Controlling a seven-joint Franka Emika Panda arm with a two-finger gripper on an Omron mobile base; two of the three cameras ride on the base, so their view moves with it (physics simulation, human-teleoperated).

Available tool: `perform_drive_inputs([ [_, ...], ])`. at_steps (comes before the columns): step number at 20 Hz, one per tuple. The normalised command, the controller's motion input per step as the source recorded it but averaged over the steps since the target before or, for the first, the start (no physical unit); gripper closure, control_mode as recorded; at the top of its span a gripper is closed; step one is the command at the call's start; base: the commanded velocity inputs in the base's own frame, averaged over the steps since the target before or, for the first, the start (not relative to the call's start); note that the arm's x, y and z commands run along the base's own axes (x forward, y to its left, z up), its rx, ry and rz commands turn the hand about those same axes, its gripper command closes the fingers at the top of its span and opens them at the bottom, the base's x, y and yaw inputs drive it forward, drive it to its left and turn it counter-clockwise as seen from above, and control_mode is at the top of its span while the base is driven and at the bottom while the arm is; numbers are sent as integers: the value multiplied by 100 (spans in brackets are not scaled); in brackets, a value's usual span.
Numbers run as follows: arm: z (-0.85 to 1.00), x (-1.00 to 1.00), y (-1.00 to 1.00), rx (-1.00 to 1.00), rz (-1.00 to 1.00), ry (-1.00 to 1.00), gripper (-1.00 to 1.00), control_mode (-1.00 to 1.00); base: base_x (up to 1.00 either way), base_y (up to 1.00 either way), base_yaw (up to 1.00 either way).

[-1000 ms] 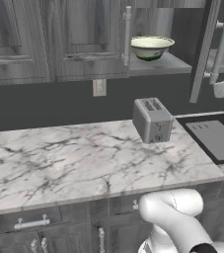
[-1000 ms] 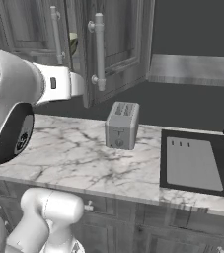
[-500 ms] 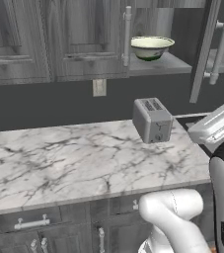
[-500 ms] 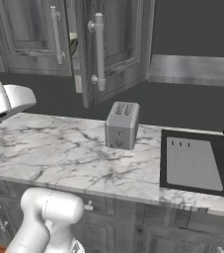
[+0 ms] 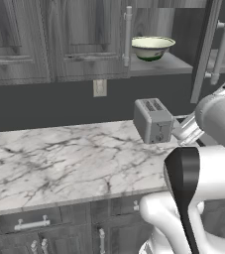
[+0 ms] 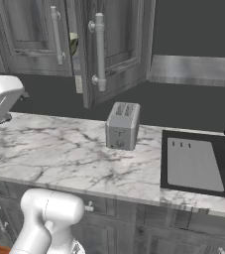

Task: Move the bowls from the cabinet to the plates on the dining table.

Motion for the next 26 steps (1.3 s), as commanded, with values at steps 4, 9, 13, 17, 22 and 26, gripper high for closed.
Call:
perform_drive_inputs([
  [4, 0, 54, 0, -25, -20, 0, -100, -100, 0, 0, 0],
  [9, 0, 65, -3, -20, -25, 3, -100, -100, 0, 0, 0],
  [13, 0, 60, -25, -15, -26, 5, -100, -100, 0, 0, 0],
  [17, 0, 52, -31, -13, -26, 5, -100, -100, 0, 0, 0],
  [22, -2, 46, -33, -12, -21, 5, -100, -100, 0, 0, 0],
  [26, -4, 54, -21, -9, -13, 5, -100, -100, 0, 0, 0],
])
